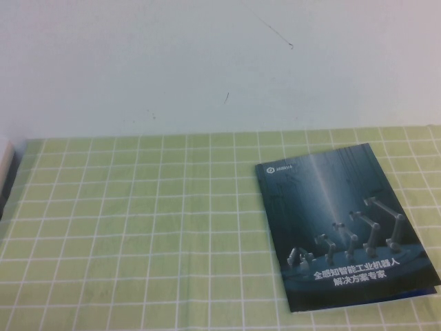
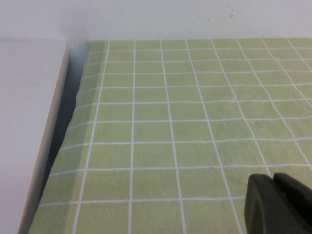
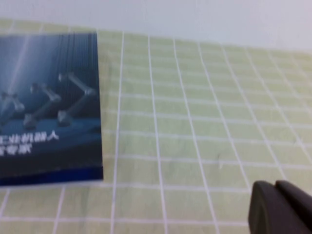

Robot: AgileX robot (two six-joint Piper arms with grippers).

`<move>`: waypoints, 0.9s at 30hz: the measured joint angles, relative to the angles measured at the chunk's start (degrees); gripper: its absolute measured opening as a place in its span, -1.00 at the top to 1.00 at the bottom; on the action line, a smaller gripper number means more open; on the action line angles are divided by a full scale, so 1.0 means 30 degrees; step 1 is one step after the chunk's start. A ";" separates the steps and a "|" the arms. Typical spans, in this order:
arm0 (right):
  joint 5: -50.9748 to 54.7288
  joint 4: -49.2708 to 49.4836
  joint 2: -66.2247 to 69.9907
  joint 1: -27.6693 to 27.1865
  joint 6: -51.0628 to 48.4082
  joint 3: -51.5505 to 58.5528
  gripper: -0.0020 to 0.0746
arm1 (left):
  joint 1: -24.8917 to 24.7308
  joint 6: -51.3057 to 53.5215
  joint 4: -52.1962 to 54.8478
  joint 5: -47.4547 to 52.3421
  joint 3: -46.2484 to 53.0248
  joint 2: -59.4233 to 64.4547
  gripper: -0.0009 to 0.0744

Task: Close book
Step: 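Close the open booklet and leave it lying on the table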

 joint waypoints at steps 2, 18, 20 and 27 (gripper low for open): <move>-0.0379 -0.0336 0.0000 -0.0015 0.0765 0.1300 0.95 | 0.0000 0.0000 0.0000 0.0000 0.0000 0.0000 0.99; -0.2595 0.3573 0.0000 -0.0015 -0.3510 0.2325 0.95 | 0.0000 0.0000 0.0000 0.0117 -0.0032 -0.0012 0.99; -0.2595 0.3963 0.0000 -0.0015 -0.3912 0.2325 0.95 | 0.0000 0.0000 0.0000 0.0117 -0.0032 -0.0012 0.99; -0.2595 0.4154 0.0000 -0.0015 -0.4052 0.2356 0.95 | 0.0000 0.0000 0.0000 0.0146 -0.0032 -0.0012 0.99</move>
